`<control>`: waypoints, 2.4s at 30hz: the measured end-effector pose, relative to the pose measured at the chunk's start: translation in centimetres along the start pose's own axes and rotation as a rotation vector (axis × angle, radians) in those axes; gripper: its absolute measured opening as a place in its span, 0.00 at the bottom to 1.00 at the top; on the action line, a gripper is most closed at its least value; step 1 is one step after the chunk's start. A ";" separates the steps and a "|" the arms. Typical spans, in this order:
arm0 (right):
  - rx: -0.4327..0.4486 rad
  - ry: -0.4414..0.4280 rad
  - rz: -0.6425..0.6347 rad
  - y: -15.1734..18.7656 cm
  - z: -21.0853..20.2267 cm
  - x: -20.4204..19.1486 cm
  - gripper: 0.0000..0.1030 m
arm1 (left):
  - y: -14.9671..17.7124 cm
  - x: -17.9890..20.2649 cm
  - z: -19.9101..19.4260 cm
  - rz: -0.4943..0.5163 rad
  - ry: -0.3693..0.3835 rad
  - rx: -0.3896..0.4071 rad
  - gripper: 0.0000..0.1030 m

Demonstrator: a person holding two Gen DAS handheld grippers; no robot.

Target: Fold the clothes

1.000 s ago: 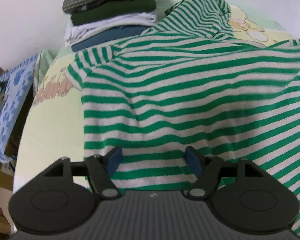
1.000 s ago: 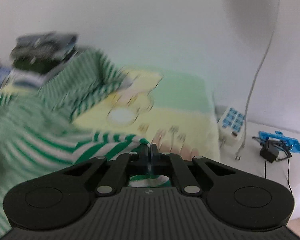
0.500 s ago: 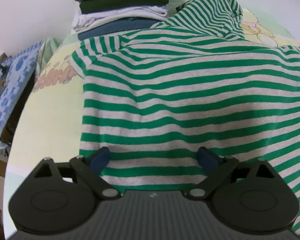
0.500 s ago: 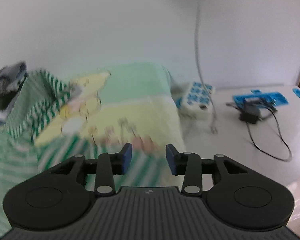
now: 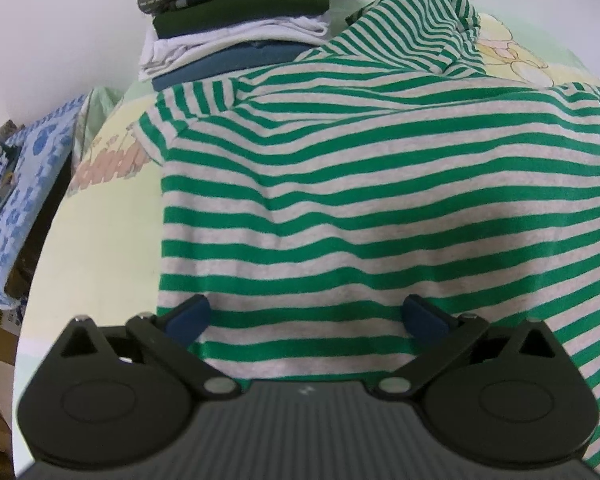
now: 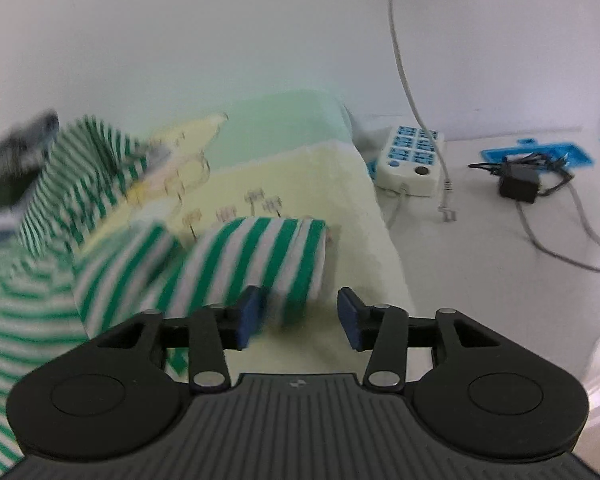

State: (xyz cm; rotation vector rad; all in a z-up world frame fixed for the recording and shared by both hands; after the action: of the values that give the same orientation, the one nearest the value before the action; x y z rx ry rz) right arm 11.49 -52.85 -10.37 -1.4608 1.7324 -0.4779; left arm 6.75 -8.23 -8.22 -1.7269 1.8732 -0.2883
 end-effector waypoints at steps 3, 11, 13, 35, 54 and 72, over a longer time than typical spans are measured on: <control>0.021 -0.030 0.027 -1.3 0.2 -0.8 0.06 | 0.2 -0.6 0.4 -0.052 0.030 -0.020 0.99; 0.058 0.006 -0.019 -2.4 -0.3 -2.2 0.18 | 0.3 -0.9 0.8 -0.117 0.063 -0.056 0.99; 0.046 0.029 -0.038 -1.7 -0.3 -2.0 0.41 | 0.3 -0.9 0.8 -0.120 0.061 -0.064 0.99; -0.001 0.044 -0.038 -0.2 1.6 -3.5 0.10 | 0.1 -0.9 0.9 -0.150 0.029 -0.106 0.99; 0.155 0.219 0.013 -1.2 -7.7 -1.5 0.06 | 0.1 -0.8 1.0 -0.105 0.058 -0.081 0.99; -0.061 0.116 0.009 4.5 -6.6 -1.9 0.40 | 0.2 -0.8 1.1 -0.063 0.093 -0.033 0.99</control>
State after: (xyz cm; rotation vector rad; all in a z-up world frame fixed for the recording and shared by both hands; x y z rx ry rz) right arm 3.51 -51.20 -8.99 -1.4928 1.8580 -0.5178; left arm 7.19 -7.15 -9.04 -1.8261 1.9008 -0.3697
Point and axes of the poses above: each gripper's, at about its wrist camera, not at the fingertips, and z roughly the way its jaws point, x to its right, y to its underside, the point moved 4 cm from there along z, roughly the way its jaws point, and after that the axes turned 9 degrees about -y, right-handed, at the moved point
